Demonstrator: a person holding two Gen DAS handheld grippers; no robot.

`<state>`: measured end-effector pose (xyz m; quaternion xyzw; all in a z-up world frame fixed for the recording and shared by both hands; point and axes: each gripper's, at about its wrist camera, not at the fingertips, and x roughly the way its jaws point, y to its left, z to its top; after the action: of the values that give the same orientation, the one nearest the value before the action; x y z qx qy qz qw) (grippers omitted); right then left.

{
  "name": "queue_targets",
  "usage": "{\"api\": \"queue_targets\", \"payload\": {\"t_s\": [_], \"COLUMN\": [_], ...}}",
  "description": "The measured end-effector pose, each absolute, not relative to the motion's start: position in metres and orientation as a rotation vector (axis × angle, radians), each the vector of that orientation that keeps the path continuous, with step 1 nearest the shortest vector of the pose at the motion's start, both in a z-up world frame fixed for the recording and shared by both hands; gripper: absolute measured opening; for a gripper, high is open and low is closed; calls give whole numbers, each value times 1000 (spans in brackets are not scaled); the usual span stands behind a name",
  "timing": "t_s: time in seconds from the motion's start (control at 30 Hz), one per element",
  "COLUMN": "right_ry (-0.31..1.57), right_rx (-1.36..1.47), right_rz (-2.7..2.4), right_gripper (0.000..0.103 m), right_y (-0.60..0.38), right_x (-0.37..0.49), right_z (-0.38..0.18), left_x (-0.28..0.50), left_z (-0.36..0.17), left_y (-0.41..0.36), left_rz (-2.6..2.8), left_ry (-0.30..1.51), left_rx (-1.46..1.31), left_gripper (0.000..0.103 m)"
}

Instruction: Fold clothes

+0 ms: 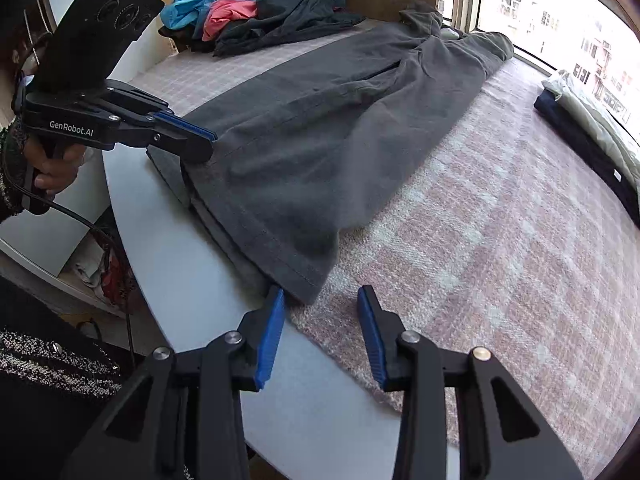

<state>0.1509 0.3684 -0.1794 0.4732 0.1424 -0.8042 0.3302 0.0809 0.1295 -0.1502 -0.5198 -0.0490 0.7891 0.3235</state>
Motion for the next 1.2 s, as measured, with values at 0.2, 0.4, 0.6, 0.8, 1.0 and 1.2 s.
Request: {"api": "queue_targets", "payload": {"t_s": [0.2,0.4,0.6,0.8,1.0,1.2], "right_ry": [366,296,403,371,208,132], "right_rx": [1268,1216,1296,1360,1309,1353], "right_rz": [-2056,-2055,-2006,-2019,-2092,-2035], "right_gripper": [3,2,0,0,3,6], "right_y": [358,375,373,387,398,349], "right_x": [142,147,161,158,127,73], "right_z": [-177,-131,-148,-154,-123,-155], "left_x": [79,80,84,91,95,99], "left_z": [-146,-134,-142,-159,-161,-128], "left_y": [135,134,125,117,112,108], "left_rz": [2065,2061,2039,2026,2045,2102], "left_ry": [-46,-47,-128,-231,-183,-93], "left_rx": [-1376,-1353,-1387,-1433,-1456,-1392], "left_gripper": [5,3,3,3,3,4]}}
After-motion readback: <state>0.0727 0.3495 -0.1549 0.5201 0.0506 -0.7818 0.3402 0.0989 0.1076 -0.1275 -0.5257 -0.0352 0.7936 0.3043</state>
